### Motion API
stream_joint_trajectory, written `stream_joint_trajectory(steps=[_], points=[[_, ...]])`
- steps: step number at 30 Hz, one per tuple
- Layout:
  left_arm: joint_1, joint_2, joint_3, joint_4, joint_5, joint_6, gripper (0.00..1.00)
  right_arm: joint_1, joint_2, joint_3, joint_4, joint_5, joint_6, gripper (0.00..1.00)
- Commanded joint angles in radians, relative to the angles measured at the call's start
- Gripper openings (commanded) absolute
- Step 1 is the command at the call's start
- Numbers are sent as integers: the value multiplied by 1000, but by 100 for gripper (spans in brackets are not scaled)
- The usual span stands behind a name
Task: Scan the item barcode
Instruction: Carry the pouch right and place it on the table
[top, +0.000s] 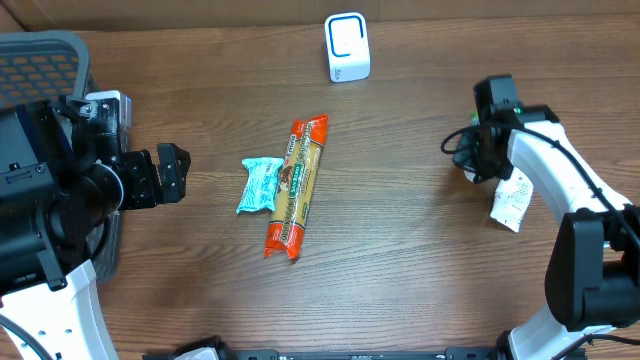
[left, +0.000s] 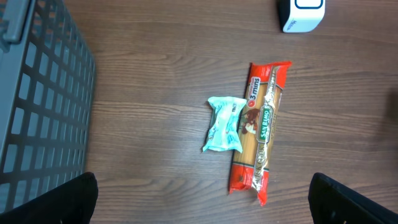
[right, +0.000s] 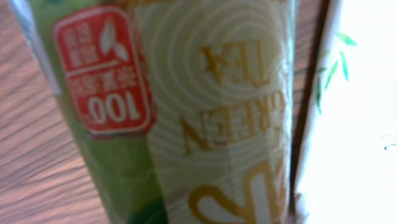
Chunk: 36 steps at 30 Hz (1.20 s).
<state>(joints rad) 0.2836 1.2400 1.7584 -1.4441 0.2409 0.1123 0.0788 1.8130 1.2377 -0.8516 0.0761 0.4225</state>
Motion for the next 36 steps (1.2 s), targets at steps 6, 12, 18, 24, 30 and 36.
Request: stream_joint_trajectory(steps=[6,12,18,24,30,36], points=[[4,-3,-4,2,11,19,100,-47,-21,-111,109,0,-7,21],[4,-3,-4,2,12,19,100,-76,-23,-93,32,-9,-7,65],[4,-3,-4,2,11,19,100,-73,-42,77,-172,-69,-47,82],[4,-3,-4,2,12,19,100,-15,-63,276,-282,-278,-107,90],[4,-1,-4,2,12,19,100,101,-37,254,-173,-419,-122,90],[4,2,-4,2,12,19,99,235,18,254,-89,-418,-61,90]])
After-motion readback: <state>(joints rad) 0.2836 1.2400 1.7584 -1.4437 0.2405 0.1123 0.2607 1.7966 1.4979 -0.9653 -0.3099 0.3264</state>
